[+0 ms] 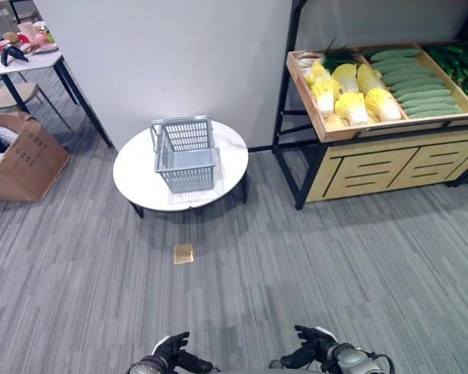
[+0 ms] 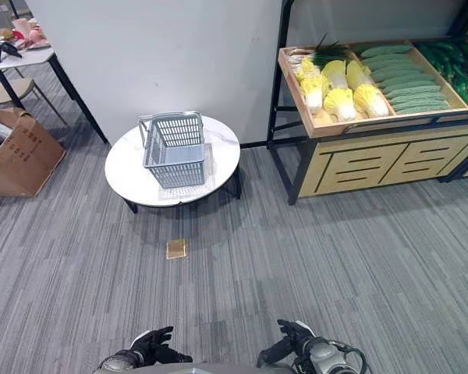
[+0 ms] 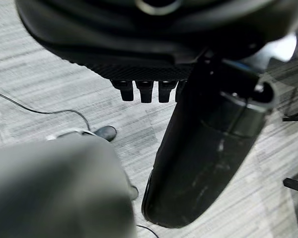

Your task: Get the vegetables into the basket

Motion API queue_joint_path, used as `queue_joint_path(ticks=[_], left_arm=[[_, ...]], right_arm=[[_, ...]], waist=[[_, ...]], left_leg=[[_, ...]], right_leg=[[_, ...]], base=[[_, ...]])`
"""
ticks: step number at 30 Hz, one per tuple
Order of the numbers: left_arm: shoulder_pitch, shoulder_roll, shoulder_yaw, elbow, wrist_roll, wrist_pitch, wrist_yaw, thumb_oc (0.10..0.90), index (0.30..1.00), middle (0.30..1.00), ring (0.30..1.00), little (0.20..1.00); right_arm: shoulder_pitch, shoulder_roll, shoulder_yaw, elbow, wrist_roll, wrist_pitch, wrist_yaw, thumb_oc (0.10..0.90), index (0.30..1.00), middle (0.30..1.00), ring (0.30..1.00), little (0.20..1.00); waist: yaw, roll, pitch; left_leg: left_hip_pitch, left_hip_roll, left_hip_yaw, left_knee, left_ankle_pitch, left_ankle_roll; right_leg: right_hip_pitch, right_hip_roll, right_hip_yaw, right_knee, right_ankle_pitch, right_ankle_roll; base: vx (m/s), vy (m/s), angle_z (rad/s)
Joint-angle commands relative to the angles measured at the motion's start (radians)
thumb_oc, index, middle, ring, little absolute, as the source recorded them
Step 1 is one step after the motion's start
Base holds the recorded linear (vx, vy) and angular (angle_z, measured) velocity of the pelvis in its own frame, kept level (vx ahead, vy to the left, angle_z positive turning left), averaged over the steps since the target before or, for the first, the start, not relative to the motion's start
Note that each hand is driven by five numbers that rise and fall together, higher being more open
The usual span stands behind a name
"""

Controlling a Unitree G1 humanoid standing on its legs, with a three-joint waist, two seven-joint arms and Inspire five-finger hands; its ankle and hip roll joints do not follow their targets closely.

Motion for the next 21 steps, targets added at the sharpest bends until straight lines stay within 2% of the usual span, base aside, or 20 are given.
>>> queue_joint_path(ticks=[1,10,21], left_arm=[[-0.054,-0.053,-0.050,0.004,-0.012,-0.021,-0.017,0.900,1.000,1.000,1.000,1.000],[-0.088,-0.069,-0.030,0.115,-0.006,-0.015,-0.006,0.900,1.000,1.000,1.000,1.000],[-0.099,-0.069,-0.008,0.173,0.005,-0.010,0.000,0.900,1.000,1.000,1.000,1.000]], right_arm=[[-0.020,-0.028,0.039,0.094,-0.010,0.016,0.021,0.900,1.000,1.000,1.000,1.000],[-0.026,-0.017,0.052,0.100,-0.011,0.017,0.021,0.900,1.000,1.000,1.000,1.000],[-0.018,0.004,0.068,0.093,-0.006,0.015,0.023,0.900,1.000,1.000,1.000,1.000]], waist=[[-0.002,-0.009,0.019],[-0.001,-0.017,0.020],[-0.002,-0.028,0.018]], left_leg=[[0.036,0.050,-0.009,-0.024,0.017,-0.111],[0.034,0.051,-0.012,-0.024,0.019,-0.112],[0.042,0.054,-0.011,-0.024,0.015,-0.112]], right_leg=[[0.029,-0.100,0.027,-0.028,0.074,0.159],[0.027,-0.101,0.026,-0.028,0.075,0.158],[0.035,-0.097,0.027,-0.028,0.070,0.157]], base=[[0.00,0.000,0.00],[0.00,0.001,0.01],[0.00,0.000,0.00]])
